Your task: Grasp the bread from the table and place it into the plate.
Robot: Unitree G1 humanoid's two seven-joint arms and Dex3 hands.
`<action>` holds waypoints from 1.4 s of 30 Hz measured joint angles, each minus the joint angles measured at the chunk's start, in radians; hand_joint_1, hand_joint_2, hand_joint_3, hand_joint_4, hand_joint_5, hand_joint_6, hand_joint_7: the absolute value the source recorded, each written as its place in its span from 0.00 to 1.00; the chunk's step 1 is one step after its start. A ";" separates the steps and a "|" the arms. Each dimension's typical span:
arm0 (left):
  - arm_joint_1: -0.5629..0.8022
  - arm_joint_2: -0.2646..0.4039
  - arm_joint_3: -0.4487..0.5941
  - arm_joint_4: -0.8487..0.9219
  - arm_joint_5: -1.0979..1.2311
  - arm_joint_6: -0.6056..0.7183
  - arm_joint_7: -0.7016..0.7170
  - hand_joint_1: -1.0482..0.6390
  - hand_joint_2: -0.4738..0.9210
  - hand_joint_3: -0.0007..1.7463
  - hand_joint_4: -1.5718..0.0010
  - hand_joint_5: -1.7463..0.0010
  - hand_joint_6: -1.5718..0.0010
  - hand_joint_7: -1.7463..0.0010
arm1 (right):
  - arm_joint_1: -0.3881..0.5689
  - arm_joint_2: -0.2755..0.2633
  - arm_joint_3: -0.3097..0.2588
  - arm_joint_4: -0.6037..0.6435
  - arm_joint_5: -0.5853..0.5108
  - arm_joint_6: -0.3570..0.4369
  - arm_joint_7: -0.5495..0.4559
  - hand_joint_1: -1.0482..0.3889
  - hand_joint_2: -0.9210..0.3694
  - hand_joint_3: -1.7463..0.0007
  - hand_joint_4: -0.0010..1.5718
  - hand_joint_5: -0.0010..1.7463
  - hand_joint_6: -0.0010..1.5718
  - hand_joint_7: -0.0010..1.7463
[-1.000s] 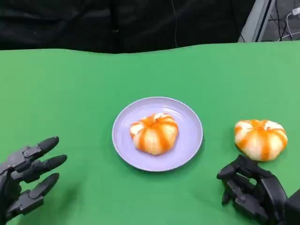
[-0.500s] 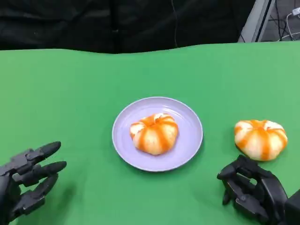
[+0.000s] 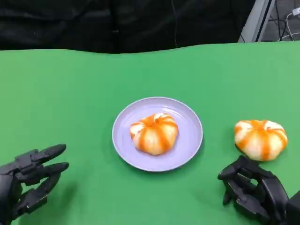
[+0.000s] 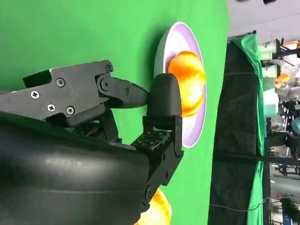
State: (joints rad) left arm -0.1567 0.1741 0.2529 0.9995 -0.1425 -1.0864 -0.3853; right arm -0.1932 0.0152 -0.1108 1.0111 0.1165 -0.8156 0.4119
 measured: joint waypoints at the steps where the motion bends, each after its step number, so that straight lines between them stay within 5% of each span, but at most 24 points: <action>1: 0.000 0.000 -0.004 -0.001 0.000 0.000 0.000 0.79 0.96 0.25 0.27 0.96 0.31 0.95 | 0.000 0.000 0.000 0.000 0.000 0.000 0.000 0.52 0.00 0.70 0.47 1.00 0.42 0.81; 3: 0.000 0.000 -0.011 -0.002 0.000 0.000 0.000 0.75 0.95 0.27 0.21 0.89 0.22 0.92 | -0.001 0.000 0.000 0.001 0.000 0.000 0.000 0.52 0.00 0.70 0.47 1.00 0.42 0.81; 5: -0.004 0.000 -0.014 -0.001 -0.003 0.000 -0.003 0.72 0.84 0.43 0.30 0.55 0.16 0.84 | -0.002 -0.001 0.000 0.003 0.000 0.000 0.000 0.52 0.00 0.70 0.47 1.00 0.42 0.81; 7: -0.010 0.000 -0.015 0.002 -0.009 0.000 -0.004 0.72 0.81 0.48 0.34 0.45 0.16 0.81 | -0.003 -0.002 0.000 0.005 0.000 -0.001 0.002 0.52 0.00 0.70 0.46 1.00 0.42 0.81; 9: -0.014 0.000 -0.016 0.002 -0.013 0.000 -0.004 0.71 0.72 0.64 0.36 0.25 0.28 0.48 | -0.003 -0.002 0.000 0.007 0.000 -0.003 0.002 0.52 0.00 0.70 0.46 1.00 0.42 0.81; 11: -0.014 0.000 -0.019 0.002 -0.010 0.000 -0.003 0.72 0.70 0.69 0.38 0.17 0.35 0.34 | -0.003 -0.002 0.000 0.008 0.000 -0.006 0.002 0.52 0.00 0.69 0.47 1.00 0.42 0.82; 21: -0.014 0.000 -0.026 0.000 -0.010 0.000 -0.003 0.70 0.68 0.75 0.41 0.08 0.40 0.23 | -0.003 -0.002 0.001 0.010 -0.003 -0.009 -0.002 0.53 0.00 0.70 0.47 1.00 0.42 0.82; 42: -0.012 0.000 -0.039 -0.006 -0.016 0.000 -0.004 0.71 0.68 0.75 0.43 0.07 0.41 0.22 | -0.002 -0.003 0.002 0.006 -0.007 -0.010 -0.006 0.52 0.00 0.70 0.47 1.00 0.42 0.82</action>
State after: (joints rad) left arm -0.1690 0.1739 0.2135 0.9937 -0.1582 -1.0862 -0.3889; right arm -0.1948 0.0122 -0.1088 1.0170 0.1094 -0.8255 0.4057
